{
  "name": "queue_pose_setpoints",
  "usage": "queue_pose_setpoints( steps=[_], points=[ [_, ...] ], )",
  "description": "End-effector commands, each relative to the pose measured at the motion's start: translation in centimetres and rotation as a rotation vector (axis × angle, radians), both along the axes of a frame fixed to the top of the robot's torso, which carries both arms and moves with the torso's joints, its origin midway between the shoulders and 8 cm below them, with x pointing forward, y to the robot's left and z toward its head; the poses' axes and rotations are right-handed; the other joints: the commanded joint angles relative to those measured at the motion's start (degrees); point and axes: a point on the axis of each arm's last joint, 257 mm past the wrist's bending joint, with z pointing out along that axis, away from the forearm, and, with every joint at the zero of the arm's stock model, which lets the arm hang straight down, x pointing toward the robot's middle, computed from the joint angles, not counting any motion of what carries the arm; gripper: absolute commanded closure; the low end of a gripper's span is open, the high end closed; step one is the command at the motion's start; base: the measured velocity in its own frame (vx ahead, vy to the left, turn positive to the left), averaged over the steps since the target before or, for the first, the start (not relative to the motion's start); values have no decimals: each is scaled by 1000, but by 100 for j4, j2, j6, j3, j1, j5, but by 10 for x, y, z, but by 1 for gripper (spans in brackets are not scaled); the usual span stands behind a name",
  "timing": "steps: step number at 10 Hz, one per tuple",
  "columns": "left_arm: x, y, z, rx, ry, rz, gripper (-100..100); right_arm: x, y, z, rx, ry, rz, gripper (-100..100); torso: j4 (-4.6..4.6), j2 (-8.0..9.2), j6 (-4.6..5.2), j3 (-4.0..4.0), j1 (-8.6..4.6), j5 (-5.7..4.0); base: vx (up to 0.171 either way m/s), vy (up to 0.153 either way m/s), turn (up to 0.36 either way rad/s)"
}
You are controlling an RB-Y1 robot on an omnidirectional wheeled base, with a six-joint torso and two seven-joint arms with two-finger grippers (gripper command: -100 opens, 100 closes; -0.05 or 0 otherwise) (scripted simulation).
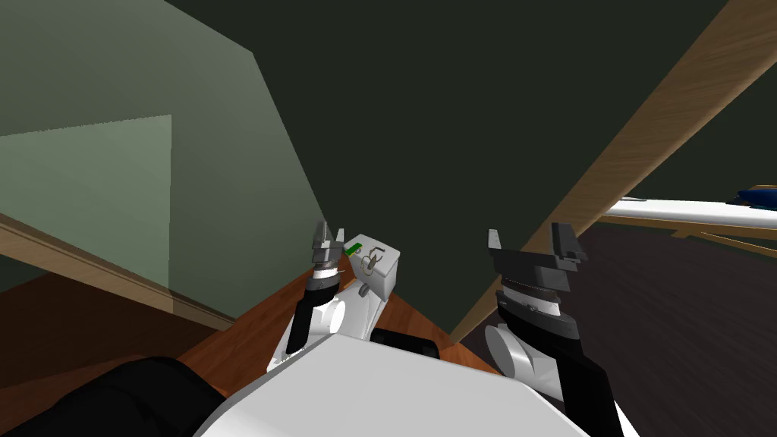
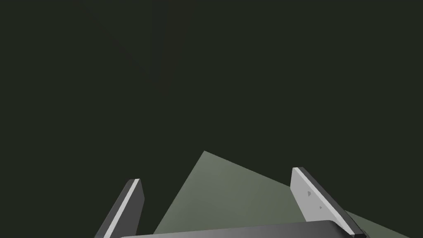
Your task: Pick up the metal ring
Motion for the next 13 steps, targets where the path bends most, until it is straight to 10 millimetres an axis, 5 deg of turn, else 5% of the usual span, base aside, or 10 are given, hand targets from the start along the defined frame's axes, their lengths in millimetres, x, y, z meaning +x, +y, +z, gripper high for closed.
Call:
queue_pose_setpoints(
  steps=[1, 10, 13],
  points=[
    [4, -4, -3, 24, 17, -17, -100, 0, 0, 0, 0, 0, 0, 0, 0, 0, 0, 0, 0, 0, 0, 15, -13],
    [51, -15, -34, 100, 208, -90, -100, 0, 0, 0, 0, 0, 0, 0, 2, 8, 0, 5, 8, 2, -17, 45, -59],
    [51, -15, -34, 100, 208, -90, -100, 0, 0, 0, 0, 0, 0, 0, 0, -3, -2, -1, -1, 0, 2, -1, 6]
  ],
)
